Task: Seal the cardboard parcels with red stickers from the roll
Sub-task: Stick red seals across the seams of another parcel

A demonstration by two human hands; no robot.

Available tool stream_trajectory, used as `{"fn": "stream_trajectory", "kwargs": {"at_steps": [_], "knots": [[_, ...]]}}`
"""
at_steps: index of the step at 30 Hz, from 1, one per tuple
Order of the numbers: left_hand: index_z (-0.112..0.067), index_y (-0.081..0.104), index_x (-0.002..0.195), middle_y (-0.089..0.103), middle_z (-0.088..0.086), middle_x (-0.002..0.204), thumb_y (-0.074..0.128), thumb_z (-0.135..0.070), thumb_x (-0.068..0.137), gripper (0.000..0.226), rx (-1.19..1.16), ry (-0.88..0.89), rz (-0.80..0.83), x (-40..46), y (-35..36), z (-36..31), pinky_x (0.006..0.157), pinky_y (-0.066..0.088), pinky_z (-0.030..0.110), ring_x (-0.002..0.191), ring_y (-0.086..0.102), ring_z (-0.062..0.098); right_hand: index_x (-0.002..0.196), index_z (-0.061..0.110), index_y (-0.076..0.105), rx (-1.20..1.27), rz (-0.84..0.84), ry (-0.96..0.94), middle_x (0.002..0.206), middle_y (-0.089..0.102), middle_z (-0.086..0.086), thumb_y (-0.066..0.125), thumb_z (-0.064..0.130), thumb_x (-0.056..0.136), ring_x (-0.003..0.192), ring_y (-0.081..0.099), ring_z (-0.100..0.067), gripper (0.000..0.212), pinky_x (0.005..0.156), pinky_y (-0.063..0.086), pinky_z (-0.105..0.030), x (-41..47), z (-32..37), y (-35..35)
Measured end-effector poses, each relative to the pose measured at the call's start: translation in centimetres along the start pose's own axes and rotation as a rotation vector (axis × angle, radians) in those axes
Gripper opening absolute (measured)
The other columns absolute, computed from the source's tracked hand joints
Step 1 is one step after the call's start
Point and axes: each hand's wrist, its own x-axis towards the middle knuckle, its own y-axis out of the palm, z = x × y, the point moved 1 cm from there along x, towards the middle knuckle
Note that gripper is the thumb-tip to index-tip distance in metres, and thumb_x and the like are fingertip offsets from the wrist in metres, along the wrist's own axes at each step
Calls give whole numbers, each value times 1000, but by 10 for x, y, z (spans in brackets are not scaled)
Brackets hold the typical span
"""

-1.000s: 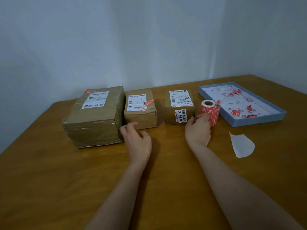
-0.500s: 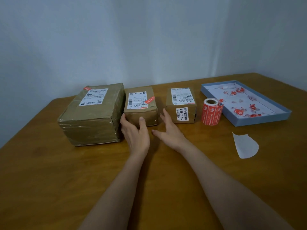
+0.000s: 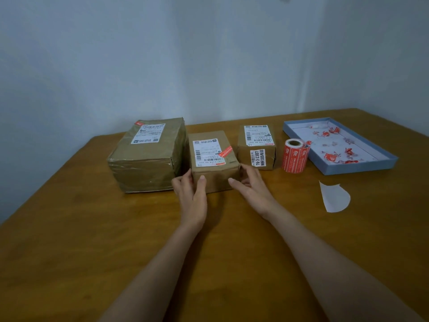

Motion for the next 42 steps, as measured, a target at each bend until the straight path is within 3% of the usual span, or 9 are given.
{"fn": "stream_trajectory", "kwargs": {"at_steps": [4, 9, 16, 20, 30, 34, 37, 39, 42], "knots": [[-10, 51, 112, 32, 0, 125, 50, -28, 99, 21, -51, -13, -55, -17, -16, -5, 101, 41, 33, 122, 42, 20, 132, 33, 40, 42, 17, 4, 132, 46, 6, 56, 52, 90, 110, 50, -7, 49, 84, 44, -24, -17, 5, -5], [-6, 53, 102, 49, 2, 137, 48, -24, 100, 18, -102, -32, -51, -33, -24, -12, 83, 39, 20, 120, 46, 13, 124, 41, 41, 91, -1, 2, 131, 49, 10, 51, 66, 85, 121, 47, -10, 47, 100, 43, -38, -32, 7, -5], [7, 56, 83, 68, 2, 93, 49, -9, 98, 23, -175, 59, 53, -48, -30, -20, 77, 44, 9, 100, 59, 4, 132, 54, 29, 166, -112, -82, 145, 37, 15, 52, 65, 86, 133, 33, -6, 53, 107, 33, -29, -45, 11, -8], [11, 54, 83, 63, 24, 84, 51, -9, 97, 25, -166, 150, 97, -50, -27, -22, 71, 44, 7, 75, 57, -2, 137, 47, 29, 188, -238, -68, 145, 36, 10, 53, 70, 79, 132, 34, -8, 67, 107, 36, -32, -45, 10, -9], [-11, 62, 97, 67, -7, 100, 50, -14, 98, 12, -38, 250, 70, -47, -25, -17, 80, 49, 16, 97, 62, 1, 117, 49, 44, 385, -312, -184, 129, 51, 11, 67, 31, 86, 122, 49, -9, 43, 99, 48, -34, -42, 15, -21], [-5, 56, 101, 57, 4, 110, 49, -16, 88, 19, 79, 554, -129, -43, -32, -34, 92, 42, 15, 102, 51, 6, 119, 36, 48, 363, -307, -301, 127, 54, 4, 66, 27, 74, 117, 55, -17, 49, 92, 51, -40, -45, 23, -34], [3, 57, 101, 50, 13, 110, 50, -10, 85, 21, 96, 703, -291, -37, -39, -59, 97, 35, 13, 108, 46, 10, 112, 24, 50, 404, -269, -355, 119, 56, 0, 57, 6, 68, 113, 57, -18, 48, 81, 52, -31, -48, 27, -41], [2, 59, 102, 52, 14, 111, 50, -9, 84, 22, 152, 756, -262, -32, -40, -73, 98, 38, 20, 110, 48, 14, 107, 24, 52, 431, -277, -348, 124, 55, 0, 49, 0, 64, 117, 54, -17, 49, 80, 51, -27, -49, 27, -43], [-7, 64, 106, 62, 8, 116, 47, -20, 87, 28, 342, 704, -101, -22, -35, -89, 101, 42, 38, 113, 54, 19, 103, 29, 58, 413, -351, -319, 136, 51, 7, 46, -2, 64, 128, 46, -12, 52, 96, 48, -37, -47, 25, -47]]}}
